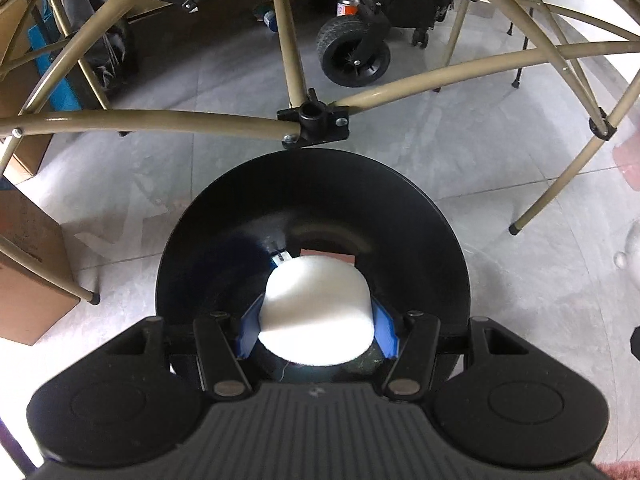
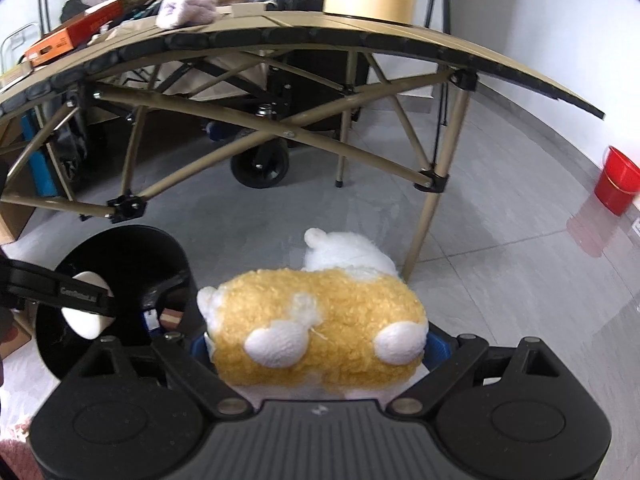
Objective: Collect trash
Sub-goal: 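Lower the foam cylinder into the black bin and open the left gripper, then lower the plush toy into the black bin and open the right gripper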
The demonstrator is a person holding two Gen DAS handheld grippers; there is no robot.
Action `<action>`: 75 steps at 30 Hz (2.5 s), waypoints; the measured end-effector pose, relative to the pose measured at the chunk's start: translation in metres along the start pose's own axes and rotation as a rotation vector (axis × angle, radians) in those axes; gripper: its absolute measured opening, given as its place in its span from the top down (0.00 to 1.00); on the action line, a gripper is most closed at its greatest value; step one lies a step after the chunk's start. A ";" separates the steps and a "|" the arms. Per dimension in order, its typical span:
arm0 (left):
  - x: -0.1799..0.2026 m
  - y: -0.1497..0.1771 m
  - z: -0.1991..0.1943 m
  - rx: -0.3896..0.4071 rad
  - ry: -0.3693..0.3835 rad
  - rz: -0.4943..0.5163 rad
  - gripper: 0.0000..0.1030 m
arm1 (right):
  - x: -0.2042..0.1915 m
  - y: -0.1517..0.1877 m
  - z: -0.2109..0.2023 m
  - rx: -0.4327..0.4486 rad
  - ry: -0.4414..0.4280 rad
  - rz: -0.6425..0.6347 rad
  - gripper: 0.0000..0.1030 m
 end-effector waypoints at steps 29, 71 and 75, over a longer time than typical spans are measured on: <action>-0.010 -0.004 -0.014 0.000 -0.024 -0.035 0.00 | -0.001 0.004 0.002 -0.014 0.005 -0.008 0.09; -0.149 -0.010 -0.111 0.157 -0.180 -0.170 0.00 | -0.174 -0.035 -0.008 0.066 -0.245 -0.181 0.09; -0.176 -0.006 -0.118 0.143 -0.216 -0.218 0.00 | -0.189 -0.031 0.001 0.039 -0.253 -0.199 0.09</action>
Point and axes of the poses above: each gripper's, at about its wrist camera, not at the fingertips, and z roughly the way its jaws point, x to its right, y to its underside, the point moved 5 cm from there along z, roughly the way its jaws point, and after that the axes turned 11 degrees about x, right-handed, at the moved point
